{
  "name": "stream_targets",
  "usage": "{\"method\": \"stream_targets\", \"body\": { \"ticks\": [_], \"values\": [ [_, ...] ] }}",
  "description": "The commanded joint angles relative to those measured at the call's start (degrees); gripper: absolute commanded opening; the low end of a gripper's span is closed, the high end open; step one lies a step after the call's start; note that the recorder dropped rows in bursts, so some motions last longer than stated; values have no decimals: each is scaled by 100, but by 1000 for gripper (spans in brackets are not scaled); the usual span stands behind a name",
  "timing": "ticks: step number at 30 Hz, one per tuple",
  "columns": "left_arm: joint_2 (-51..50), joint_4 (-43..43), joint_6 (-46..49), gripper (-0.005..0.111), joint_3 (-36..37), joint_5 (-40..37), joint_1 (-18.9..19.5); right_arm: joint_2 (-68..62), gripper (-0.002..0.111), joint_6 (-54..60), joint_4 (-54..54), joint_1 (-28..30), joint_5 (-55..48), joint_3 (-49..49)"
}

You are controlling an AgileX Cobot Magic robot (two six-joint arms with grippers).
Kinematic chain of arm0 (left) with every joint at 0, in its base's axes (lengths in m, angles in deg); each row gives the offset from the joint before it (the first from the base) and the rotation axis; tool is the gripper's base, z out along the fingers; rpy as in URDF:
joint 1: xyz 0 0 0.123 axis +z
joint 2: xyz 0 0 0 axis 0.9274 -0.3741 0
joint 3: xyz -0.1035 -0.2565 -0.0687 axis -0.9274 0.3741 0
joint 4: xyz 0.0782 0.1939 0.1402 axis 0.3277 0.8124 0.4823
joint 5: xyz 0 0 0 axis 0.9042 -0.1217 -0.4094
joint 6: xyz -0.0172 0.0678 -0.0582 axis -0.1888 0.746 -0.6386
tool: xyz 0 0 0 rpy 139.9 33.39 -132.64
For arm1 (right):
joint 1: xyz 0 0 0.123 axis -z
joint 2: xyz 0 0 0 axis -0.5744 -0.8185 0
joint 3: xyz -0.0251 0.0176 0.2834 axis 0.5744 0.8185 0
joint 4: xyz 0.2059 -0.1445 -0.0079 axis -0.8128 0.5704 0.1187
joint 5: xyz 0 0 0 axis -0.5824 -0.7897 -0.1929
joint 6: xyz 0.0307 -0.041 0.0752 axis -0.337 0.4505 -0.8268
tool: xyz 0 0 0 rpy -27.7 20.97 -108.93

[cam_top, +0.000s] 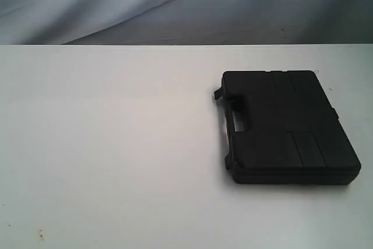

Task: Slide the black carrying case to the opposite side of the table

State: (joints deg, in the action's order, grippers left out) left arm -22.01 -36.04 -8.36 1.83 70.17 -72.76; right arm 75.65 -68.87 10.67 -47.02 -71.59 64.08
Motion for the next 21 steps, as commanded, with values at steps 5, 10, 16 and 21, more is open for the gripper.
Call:
{"method": "stream_targets", "body": {
  "ticks": [5, 10, 16, 21],
  "values": [
    [28, -2, -8, 0, 27, 11, 12, 38, 0, 107, 263, -5, 74, 14],
    [28, -2, -8, 0, 27, 11, 12, 38, 0, 107, 263, -5, 54, 14],
    [28, -2, -8, 0, 27, 11, 12, 38, 0, -51, 104, -5, 142, 14],
    [28, -2, -8, 0, 27, 11, 12, 38, 0, -51, -67, -5, -321, -195]
  ]
}}
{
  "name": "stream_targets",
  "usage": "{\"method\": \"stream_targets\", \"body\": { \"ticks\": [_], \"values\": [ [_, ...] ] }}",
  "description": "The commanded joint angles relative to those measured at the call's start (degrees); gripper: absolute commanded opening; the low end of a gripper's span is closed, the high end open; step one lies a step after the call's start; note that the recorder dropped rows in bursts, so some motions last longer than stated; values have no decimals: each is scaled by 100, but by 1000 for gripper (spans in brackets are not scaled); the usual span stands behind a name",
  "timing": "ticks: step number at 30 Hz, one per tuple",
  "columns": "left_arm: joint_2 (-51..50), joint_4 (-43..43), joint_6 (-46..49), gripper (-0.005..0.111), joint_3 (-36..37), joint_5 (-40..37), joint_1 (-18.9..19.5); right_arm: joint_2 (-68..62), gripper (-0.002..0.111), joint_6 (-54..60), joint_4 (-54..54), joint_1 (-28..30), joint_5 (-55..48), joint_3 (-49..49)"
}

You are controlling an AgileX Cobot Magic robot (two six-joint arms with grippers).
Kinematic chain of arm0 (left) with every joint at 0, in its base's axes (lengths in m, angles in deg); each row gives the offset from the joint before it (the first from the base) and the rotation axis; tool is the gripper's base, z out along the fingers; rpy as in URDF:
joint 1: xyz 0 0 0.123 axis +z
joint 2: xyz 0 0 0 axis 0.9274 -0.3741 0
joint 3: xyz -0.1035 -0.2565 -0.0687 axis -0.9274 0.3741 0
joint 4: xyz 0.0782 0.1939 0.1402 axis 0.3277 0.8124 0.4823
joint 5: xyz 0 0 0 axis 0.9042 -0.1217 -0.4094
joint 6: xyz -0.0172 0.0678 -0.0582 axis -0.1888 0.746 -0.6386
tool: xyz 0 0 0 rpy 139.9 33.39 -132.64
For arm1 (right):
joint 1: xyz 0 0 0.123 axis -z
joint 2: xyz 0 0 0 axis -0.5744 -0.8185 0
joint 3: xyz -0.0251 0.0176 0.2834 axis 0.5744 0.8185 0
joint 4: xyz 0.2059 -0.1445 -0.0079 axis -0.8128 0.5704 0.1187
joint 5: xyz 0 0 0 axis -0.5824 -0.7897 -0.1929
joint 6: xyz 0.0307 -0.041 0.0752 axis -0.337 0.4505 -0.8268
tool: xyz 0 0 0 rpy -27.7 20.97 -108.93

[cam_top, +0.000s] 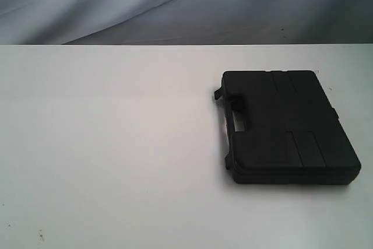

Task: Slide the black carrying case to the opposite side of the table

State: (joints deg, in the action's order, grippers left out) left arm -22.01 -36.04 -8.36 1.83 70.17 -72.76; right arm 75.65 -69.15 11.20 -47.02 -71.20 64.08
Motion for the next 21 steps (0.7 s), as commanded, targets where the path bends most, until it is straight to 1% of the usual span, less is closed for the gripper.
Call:
{"method": "stream_targets", "body": {
  "ticks": [1, 5, 10, 14, 17, 21],
  "values": [
    [28, -2, -8, 0, 27, 11, 12, 38, 0, -22, -120, -5, -422, -292],
    [28, -2, -8, 0, 27, 11, 12, 38, 0, -32, -120, -5, -424, -470],
    [28, -2, -8, 0, 27, 11, 12, 38, 0, -32, -390, -5, -396, -470],
    [28, -2, -8, 0, 27, 11, 12, 38, 0, -61, -418, -5, -450, -720],
    [28, -2, -8, 0, 27, 11, 12, -271, 0, -84, -418, -5, -455, -1015],
    [28, -2, -8, 0, 27, 11, 12, -1006, 0, -84, -418, -5, -515, -1407]
  ]
}}
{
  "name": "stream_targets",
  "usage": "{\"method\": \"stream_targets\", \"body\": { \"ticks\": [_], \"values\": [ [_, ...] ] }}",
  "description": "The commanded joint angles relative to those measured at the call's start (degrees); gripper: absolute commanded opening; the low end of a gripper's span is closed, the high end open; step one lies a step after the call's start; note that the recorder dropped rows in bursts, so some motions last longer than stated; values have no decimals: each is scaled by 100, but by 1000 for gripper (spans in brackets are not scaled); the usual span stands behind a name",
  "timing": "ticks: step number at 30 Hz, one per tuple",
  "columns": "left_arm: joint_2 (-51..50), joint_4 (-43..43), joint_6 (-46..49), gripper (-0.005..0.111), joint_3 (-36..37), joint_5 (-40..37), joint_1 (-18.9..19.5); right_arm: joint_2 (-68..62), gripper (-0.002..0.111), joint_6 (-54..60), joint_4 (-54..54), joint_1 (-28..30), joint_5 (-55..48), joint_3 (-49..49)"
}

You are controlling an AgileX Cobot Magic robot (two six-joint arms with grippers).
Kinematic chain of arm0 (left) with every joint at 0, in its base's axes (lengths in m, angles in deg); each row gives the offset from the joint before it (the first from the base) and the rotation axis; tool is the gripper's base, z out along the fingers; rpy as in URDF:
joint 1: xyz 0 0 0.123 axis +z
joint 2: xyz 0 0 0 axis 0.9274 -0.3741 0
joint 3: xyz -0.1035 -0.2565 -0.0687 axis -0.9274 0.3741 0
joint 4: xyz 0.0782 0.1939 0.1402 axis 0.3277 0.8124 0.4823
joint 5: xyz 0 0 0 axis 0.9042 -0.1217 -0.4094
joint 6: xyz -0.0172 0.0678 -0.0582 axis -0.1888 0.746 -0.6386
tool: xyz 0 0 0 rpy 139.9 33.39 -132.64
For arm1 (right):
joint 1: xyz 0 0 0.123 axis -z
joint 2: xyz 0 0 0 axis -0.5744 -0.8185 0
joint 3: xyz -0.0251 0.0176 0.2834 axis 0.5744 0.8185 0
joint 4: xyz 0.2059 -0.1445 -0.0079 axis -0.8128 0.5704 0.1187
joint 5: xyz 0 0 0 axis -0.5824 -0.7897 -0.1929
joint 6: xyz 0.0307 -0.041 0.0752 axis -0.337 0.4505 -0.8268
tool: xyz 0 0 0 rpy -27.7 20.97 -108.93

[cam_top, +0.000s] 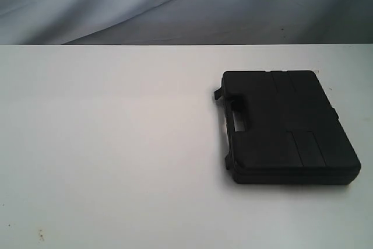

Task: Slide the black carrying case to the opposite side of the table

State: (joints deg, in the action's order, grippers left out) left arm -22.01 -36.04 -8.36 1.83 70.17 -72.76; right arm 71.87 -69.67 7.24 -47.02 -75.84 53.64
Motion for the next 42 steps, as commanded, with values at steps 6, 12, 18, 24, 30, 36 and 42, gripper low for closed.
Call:
{"method": "stream_targets", "body": {
  "ticks": [6, 12, 18, 24, 30, 36, 42],
  "values": [
    [28, -2, -8, 0, 27, 11, 12, -1846, 0, -196, -21, -5, -174, -943],
    [28, -2, -8, 0, 27, 11, 12, -2922, 0, -418, 93, -5, -603, -1611],
    [28, -2, -8, 0, 27, 11, 12, -3773, 0, -594, 210, -96, -1079, -2308],
    [28, -2, -8, 0, 27, 11, 12, -4754, 0, -1479, 760, -957, -1237, -3077],
    [28, -2, -8, 0, 27, 11, 12, -5834, 0, -2301, 1251, -1641, -1317, -3723],
    [28, -2, -8, 0, 27, 11, 12, -6997, 0, -2683, 1289, -2211, -1690, -4604],
    [28, -2, -8, 0, 27, 11, 12, -8336, 0, -2787, 1250, -2560, -2476, -5810]
  ]
}}
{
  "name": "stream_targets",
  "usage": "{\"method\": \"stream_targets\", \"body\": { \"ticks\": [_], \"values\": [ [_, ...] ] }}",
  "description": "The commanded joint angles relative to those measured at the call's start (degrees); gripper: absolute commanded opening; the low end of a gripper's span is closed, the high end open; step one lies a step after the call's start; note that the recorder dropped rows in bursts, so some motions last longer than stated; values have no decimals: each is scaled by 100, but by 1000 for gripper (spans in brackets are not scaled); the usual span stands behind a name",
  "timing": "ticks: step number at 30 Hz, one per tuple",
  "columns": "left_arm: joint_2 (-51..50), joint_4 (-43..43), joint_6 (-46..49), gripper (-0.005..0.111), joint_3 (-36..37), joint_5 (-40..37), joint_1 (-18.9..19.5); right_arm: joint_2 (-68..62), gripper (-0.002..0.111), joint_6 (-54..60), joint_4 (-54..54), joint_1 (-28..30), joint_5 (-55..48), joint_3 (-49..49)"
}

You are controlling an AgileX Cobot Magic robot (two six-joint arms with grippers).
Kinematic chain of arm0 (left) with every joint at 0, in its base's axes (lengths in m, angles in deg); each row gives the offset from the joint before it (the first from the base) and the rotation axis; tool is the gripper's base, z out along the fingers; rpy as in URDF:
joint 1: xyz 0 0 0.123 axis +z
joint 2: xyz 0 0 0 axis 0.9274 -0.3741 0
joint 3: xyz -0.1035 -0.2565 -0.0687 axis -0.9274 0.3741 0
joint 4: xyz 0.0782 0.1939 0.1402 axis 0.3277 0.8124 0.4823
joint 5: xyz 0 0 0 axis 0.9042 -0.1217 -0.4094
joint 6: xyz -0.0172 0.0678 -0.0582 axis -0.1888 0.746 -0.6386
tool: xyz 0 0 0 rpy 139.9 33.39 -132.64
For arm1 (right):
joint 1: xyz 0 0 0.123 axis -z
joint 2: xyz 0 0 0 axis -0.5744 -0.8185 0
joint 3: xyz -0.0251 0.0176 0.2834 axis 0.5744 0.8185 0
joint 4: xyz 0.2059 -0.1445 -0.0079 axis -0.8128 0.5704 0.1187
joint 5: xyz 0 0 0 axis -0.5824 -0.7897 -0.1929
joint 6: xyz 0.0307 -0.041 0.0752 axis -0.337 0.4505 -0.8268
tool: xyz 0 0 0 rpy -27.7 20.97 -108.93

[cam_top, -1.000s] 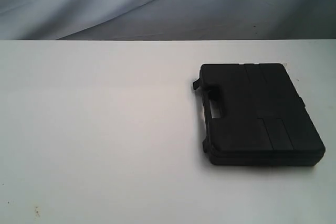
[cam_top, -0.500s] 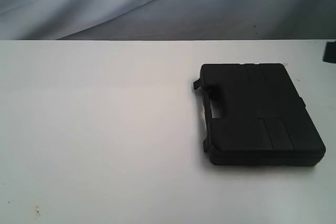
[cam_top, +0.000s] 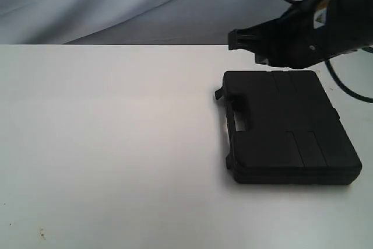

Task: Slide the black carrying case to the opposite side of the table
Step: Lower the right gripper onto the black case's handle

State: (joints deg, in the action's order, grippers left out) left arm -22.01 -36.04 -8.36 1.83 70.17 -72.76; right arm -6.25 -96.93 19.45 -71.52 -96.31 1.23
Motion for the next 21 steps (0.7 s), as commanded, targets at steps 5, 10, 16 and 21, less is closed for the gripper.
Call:
{"method": "stream_targets", "body": {
  "ticks": [5, 10, 16, 21],
  "values": [
    [28, -2, -8, 0, 27, 11, 12, -1217, 0, -69, -43, -162, -1078, -1301],
    [28, -2, -8, 0, 27, 11, 12, -1988, 0, -69, -305, -162, -1705, -1963],
    [28, -2, -8, 0, 27, 11, 12, -2706, 0, -41, -420, -150, -2246, -2562],
    [28, -2, -8, 0, 27, 11, 12, -3220, 0, 78, -451, -124, -2687, -3058]
  ]
}}
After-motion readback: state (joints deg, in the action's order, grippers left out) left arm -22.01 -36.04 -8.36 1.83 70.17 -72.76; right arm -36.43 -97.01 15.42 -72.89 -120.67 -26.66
